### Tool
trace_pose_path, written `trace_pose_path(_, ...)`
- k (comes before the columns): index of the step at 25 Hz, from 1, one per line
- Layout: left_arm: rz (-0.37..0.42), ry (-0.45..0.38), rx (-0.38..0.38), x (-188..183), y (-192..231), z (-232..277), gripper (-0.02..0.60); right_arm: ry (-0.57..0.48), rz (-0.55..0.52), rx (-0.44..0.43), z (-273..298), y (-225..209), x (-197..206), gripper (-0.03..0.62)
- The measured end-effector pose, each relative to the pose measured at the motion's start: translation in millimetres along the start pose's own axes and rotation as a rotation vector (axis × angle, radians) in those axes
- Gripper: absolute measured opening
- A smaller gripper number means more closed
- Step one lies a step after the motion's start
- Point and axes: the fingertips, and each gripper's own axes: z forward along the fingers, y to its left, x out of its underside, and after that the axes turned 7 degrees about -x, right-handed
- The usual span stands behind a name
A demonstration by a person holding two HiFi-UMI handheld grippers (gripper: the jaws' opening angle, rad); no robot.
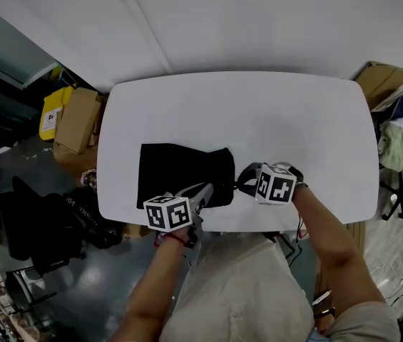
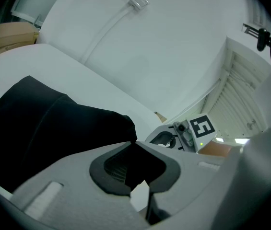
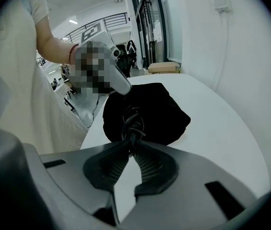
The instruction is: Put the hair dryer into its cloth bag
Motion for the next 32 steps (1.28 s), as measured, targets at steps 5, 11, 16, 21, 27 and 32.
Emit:
trace_pose_path(5,-0.003,-0.007,0.016,-2.2,-2.2,-2.0,0.031,-0.012,0.011,-0.010,3.6,-2.5,-6.0,0.058)
trace_pose_path(11,-0.005,-0.007,0.031,-4.1,-5.4,-4.5,0.031,-0.041,0.020,-0.023,16.0,-4.3,-19.5,0.058)
trace_pose_path(16,-0.008,-0.012,0.036,-2.7,-6.9,-6.2,0.031,-0.067,0.020,-0.020,26.4,-7.8,-33.3,0.057)
trace_pose_path(21,-0.014,-0.016,0.036,-1.1,-7.3,-6.4,0.031,-0.100,0.029,-0.017,37.7,-10.6,-44.0,0.058)
trace_pose_path(27,-0.018,-0.029,0.039,-3.0,-11.0,-7.8,0.031,-0.138,0.035,-0.001,48.1,-12.2,-55.6,0.058)
trace_pose_path(32,-0.017,-0.036,0.041,-3.6,-14.0,-9.0,0.031,-0.178,0.057,0.008,56.4,-11.6,-63.0,0.058)
